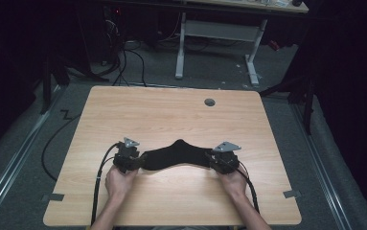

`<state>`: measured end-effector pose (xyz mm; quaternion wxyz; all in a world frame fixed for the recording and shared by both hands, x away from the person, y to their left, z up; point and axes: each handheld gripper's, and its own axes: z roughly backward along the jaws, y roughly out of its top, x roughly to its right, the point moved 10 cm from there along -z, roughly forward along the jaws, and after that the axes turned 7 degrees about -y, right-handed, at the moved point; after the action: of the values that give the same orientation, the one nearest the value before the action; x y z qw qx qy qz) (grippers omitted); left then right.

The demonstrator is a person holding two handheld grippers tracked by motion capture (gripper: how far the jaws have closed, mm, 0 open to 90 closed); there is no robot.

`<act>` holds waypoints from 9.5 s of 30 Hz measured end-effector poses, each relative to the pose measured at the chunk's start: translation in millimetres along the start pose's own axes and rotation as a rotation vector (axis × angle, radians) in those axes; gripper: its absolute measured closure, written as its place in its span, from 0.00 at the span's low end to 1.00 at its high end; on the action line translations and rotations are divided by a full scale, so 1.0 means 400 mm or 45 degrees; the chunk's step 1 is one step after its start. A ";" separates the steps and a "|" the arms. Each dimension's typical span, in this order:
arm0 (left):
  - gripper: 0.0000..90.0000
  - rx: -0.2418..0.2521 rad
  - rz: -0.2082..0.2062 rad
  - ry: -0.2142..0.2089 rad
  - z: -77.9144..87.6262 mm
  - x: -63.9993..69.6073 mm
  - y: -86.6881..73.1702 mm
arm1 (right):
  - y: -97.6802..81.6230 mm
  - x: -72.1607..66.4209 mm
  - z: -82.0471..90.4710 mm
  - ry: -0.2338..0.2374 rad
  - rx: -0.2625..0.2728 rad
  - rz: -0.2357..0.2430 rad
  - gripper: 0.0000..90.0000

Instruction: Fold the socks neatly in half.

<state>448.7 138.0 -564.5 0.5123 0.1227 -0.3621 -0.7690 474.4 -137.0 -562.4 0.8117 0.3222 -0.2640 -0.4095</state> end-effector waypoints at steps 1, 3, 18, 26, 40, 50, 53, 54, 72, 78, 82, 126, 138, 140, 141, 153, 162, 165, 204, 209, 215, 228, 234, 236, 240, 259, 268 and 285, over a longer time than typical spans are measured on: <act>0.66 0.000 0.000 -0.002 0.000 -0.001 -0.002 | 0.000 0.000 0.000 -0.001 0.000 0.001 0.77; 0.68 0.006 0.008 -0.020 -0.001 0.002 -0.006 | 0.000 0.000 -0.001 -0.007 0.003 0.006 0.77; 0.95 0.049 -0.048 -0.074 0.014 0.025 0.009 | 0.002 -0.003 -0.001 -0.020 0.001 0.020 0.77; 0.95 0.067 -0.057 -0.105 0.029 0.049 0.048 | 0.003 -0.004 -0.003 -0.019 0.000 0.026 0.77; 0.94 0.097 -0.041 -0.167 0.020 0.093 0.122 | 0.005 -0.007 -0.004 -0.014 -0.003 0.041 0.77; 0.94 0.083 -0.040 -0.190 -0.029 0.125 0.154 | 0.004 -0.007 -0.004 -0.015 -0.001 0.050 0.77; 0.94 0.071 -0.050 -0.192 -0.051 0.137 0.158 | 0.005 -0.007 -0.004 -0.016 0.002 0.053 0.77; 0.94 0.067 -0.057 -0.194 -0.058 0.141 0.160 | 0.004 -0.007 -0.004 -0.015 0.001 0.052 0.77; 0.64 0.104 -0.087 -0.237 -0.099 0.182 0.182 | 0.004 -0.007 -0.003 -0.019 0.002 0.055 0.77; 0.64 0.146 -0.124 -0.227 -0.053 0.176 0.192 | 0.004 -0.007 -0.004 -0.019 0.003 0.056 0.77; 0.62 0.127 -0.133 -0.193 -0.054 0.165 0.171 | 0.004 -0.007 -0.004 -0.017 0.003 0.055 0.77; 0.71 -0.022 -0.054 -0.157 -0.113 0.121 0.083 | 0.004 -0.006 -0.005 -0.016 0.001 0.063 0.77; 0.94 -0.016 -0.096 -0.172 -0.097 0.129 0.085 | 0.005 -0.007 -0.006 -0.007 0.000 0.053 0.78; 0.94 -0.013 -0.101 -0.175 -0.093 0.131 0.086 | 0.006 -0.007 -0.006 -0.007 0.003 0.057 0.79; 0.95 -0.007 -0.098 -0.177 -0.090 0.133 0.088 | 0.006 -0.007 -0.006 -0.006 0.003 0.057 0.79; 0.95 0.043 -0.097 -0.193 -0.047 0.141 0.104 | 0.017 -0.018 -0.008 0.019 -0.011 0.067 0.80; 0.95 0.046 -0.092 -0.197 -0.033 0.142 0.108 | 0.039 -0.031 0.005 0.036 0.018 0.069 0.73; 0.95 0.048 -0.089 -0.198 -0.031 0.143 0.108 | 0.048 -0.033 0.013 0.046 0.035 0.063 0.73; 0.95 0.077 -0.110 -0.229 -0.002 0.169 0.130 | 0.101 -0.238 -0.063 0.303 -0.009 0.169 0.95; 0.95 0.083 -0.109 -0.226 0.004 0.169 0.133 | 0.104 -0.251 -0.065 0.318 -0.008 0.173 0.95; 0.95 0.089 -0.132 -0.217 0.013 0.179 0.149 | 0.109 -0.272 -0.069 0.336 -0.002 0.190 0.95; 0.95 0.063 -0.172 -0.195 0.002 0.191 0.151 | 0.112 -0.281 -0.071 0.352 0.002 0.179 0.95; 0.95 0.048 -0.185 -0.173 -0.004 0.187 0.150 | 0.110 -0.279 -0.058 0.346 0.000 0.186 0.90; 0.95 0.044 -0.187 -0.168 -0.004 0.183 0.149 | 0.109 -0.274 -0.050 0.336 0.001 0.195 0.89; 0.96 0.043 -0.188 -0.168 -0.003 0.184 0.150 | 0.108 -0.262 -0.029 0.324 0.015 0.192 0.89; 0.96 0.018 -0.221 -0.182 -0.022 0.215 0.157 | 0.143 -0.211 0.014 0.279 0.089 0.142 0.90; 0.95 0.013 -0.264 -0.225 -0.039 0.261 0.164 | 0.124 -0.213 -0.027 0.279 0.028 0.119 0.90; 0.95 -0.032 -0.305 -0.245 -0.100 0.292 0.148 | 0.084 -0.198 -0.053 0.270 -0.024 0.101 0.87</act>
<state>460.5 5.8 -531.0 0.3813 0.0843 -0.3824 -0.8374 464.1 -49.1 -564.3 0.8537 0.3453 -0.1853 -0.3431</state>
